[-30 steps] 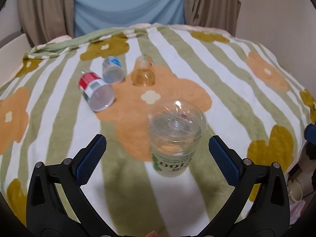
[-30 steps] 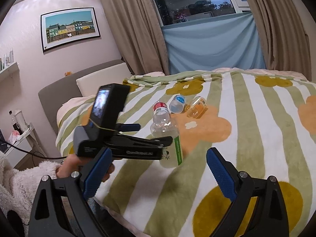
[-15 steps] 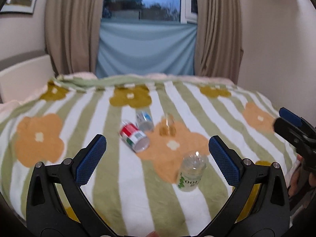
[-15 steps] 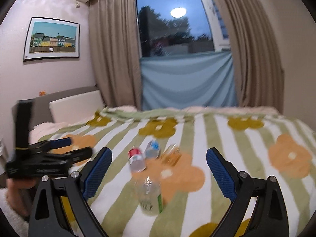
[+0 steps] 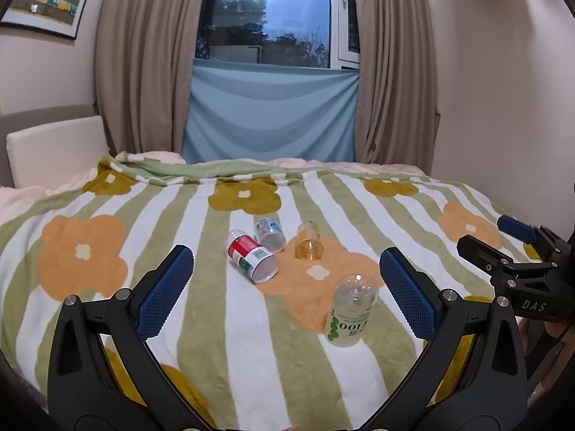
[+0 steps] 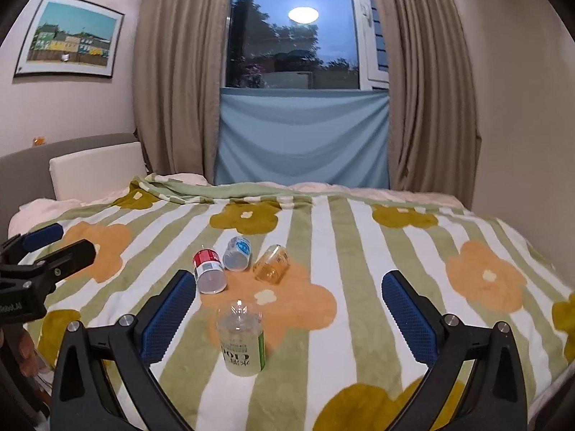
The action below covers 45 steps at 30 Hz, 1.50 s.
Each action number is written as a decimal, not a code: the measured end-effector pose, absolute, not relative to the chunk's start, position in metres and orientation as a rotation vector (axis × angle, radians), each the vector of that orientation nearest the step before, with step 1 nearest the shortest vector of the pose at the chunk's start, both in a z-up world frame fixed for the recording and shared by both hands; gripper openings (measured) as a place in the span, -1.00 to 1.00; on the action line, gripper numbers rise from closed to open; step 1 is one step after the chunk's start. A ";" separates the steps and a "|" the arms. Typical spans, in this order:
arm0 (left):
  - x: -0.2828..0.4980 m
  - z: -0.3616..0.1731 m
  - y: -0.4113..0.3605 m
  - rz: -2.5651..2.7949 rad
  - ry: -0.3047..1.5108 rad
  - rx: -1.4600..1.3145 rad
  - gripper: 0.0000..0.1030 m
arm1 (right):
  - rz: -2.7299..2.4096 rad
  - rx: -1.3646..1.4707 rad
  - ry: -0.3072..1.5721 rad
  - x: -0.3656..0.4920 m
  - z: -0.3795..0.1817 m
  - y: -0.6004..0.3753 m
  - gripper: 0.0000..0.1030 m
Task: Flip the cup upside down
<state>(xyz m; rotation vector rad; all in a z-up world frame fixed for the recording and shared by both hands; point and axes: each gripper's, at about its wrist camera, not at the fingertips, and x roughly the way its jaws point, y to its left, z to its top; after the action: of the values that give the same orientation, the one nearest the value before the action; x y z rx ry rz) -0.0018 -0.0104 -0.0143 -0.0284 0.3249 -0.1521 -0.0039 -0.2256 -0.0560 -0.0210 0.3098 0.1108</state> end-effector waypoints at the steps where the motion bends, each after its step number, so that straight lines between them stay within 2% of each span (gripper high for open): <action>1: -0.003 -0.015 -0.010 -0.153 0.320 -0.031 1.00 | 0.106 -0.010 0.318 -0.003 -0.056 -0.229 1.00; 45: -0.018 -0.010 -0.028 -0.189 0.279 0.013 1.00 | 0.005 0.034 0.248 -0.024 -0.041 -0.247 1.00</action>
<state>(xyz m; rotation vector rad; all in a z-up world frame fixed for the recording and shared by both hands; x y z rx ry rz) -0.0183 -0.0283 -0.0101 0.0131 0.2785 -0.1888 -0.0238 -0.2474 -0.0408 0.0340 0.2476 0.0047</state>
